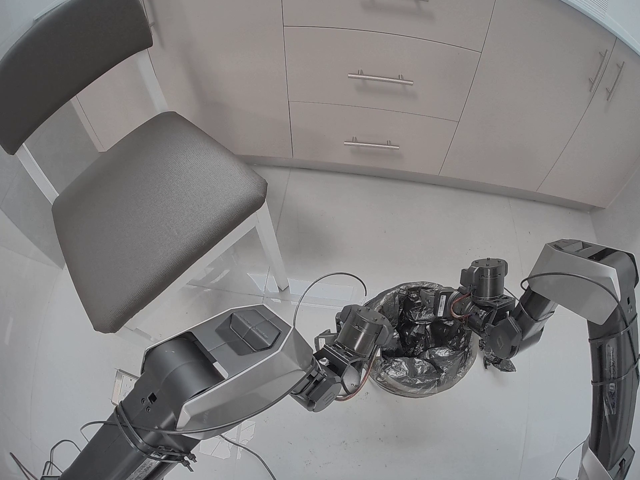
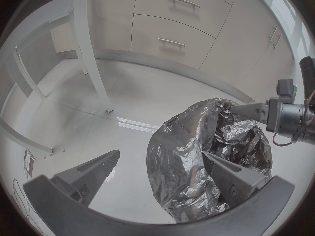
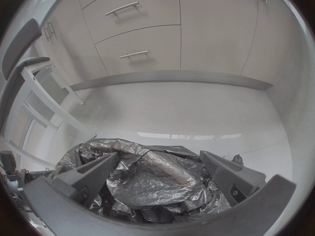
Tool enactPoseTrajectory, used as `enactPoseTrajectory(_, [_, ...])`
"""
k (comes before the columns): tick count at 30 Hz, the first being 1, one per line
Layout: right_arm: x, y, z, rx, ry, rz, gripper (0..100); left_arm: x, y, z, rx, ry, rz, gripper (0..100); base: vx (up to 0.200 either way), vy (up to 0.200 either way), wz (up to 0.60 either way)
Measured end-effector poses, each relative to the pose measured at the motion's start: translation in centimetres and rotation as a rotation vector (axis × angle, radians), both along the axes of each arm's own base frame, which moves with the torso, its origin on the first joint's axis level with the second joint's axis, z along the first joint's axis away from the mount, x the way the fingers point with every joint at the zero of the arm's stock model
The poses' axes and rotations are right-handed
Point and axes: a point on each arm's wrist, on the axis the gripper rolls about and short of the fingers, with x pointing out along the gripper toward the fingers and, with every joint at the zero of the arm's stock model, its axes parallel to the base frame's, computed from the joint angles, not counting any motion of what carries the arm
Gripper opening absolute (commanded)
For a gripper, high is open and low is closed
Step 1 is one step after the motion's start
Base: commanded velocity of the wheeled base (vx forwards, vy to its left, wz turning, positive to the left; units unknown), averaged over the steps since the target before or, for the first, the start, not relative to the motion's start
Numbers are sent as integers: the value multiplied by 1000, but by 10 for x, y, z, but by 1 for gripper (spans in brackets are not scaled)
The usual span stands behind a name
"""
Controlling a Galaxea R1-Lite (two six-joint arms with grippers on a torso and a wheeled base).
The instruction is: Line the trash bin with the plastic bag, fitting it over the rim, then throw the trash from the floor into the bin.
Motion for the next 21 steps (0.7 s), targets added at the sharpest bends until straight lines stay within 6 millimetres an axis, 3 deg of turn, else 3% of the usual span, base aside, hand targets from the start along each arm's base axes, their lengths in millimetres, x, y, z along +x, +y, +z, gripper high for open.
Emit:
enactPoseTrajectory(14, [2, -5, -15, -19, 26, -33, 100, 0, 0, -1, 1, 1, 0, 100, 0, 0, 0])
enactPoseTrajectory(21, [-5, -6, -8, -21, 33, -32, 100, 0, 0, -1, 0, 1, 0, 100, 0, 0, 0])
